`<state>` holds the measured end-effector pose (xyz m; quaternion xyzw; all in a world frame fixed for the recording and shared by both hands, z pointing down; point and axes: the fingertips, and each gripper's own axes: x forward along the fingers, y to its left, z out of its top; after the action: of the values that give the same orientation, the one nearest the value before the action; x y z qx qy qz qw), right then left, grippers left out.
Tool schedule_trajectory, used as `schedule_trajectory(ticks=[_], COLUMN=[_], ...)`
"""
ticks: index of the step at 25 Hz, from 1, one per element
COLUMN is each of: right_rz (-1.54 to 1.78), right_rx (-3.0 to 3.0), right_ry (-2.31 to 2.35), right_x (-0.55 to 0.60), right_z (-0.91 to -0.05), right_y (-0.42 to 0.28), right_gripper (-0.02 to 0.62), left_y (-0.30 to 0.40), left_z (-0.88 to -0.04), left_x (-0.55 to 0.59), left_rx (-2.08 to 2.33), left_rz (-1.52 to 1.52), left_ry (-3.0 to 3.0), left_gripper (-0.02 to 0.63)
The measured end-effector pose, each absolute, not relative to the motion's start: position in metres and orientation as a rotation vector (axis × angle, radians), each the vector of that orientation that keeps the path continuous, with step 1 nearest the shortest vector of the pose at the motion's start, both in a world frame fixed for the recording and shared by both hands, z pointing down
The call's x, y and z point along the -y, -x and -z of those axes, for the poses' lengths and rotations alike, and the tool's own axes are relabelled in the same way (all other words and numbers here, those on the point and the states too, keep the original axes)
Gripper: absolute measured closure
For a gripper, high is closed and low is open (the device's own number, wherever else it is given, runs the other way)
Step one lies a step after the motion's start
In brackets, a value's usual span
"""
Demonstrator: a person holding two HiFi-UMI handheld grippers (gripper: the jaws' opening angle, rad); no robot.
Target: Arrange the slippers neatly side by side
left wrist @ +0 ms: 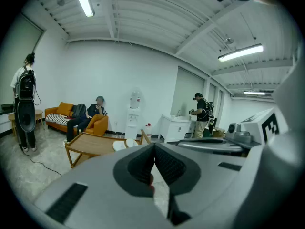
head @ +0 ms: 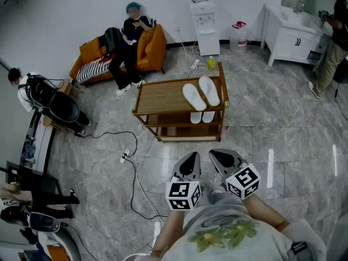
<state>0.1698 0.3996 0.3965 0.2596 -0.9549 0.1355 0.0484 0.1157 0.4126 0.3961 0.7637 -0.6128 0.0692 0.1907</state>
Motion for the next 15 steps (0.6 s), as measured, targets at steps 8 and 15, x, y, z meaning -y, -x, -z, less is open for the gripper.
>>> schedule_trajectory(ticks=[8,15], right_rz=[-0.389,-0.414], right_rx=[2.906,2.843], right_ry=[-0.779,-0.809], right_x=[-0.364,-0.321], right_z=[-0.406,-0.424], right_y=[-0.138,-0.100], right_gripper=[0.589,0.589], left_y=[-0.090,-0.049], left_z=[-0.408,-0.422], left_x=[-0.375,-0.334], left_rx=[1.694,1.638], left_rz=[-0.215,-0.230], left_ry=[-2.149,-2.156], left_gripper=[0.589,0.589])
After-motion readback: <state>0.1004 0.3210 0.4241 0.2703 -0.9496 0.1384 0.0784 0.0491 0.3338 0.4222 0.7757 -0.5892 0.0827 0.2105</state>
